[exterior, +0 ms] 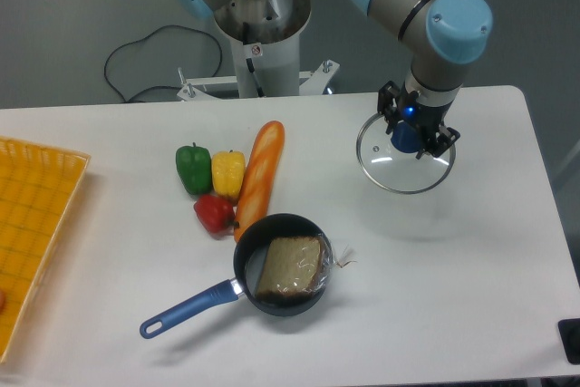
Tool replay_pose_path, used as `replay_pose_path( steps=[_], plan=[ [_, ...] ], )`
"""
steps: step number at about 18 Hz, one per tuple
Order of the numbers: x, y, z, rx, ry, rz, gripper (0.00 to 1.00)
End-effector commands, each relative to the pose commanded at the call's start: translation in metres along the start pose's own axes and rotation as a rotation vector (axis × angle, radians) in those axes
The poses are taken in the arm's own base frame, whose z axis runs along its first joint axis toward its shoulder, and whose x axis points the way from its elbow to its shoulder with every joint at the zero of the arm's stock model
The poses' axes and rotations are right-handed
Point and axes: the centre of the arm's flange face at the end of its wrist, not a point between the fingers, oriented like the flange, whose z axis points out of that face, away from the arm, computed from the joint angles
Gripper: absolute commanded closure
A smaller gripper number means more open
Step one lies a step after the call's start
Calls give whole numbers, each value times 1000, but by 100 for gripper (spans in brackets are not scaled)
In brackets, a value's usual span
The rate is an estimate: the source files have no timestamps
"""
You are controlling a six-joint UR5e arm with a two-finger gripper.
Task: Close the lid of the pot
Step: 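Hold the glass lid by its knob and start moving toward the pan, then carry the glass lid over the dark frying pan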
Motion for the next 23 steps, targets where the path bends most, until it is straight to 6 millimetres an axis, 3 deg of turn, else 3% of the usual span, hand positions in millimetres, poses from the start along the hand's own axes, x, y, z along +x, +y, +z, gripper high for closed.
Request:
replay_pose_path(
  steps=[9,23],
  plan=[
    [1,-4,-16,0,-5,1,44],
    [38,-84,-37,4,-48,-112,44]
  ],
)
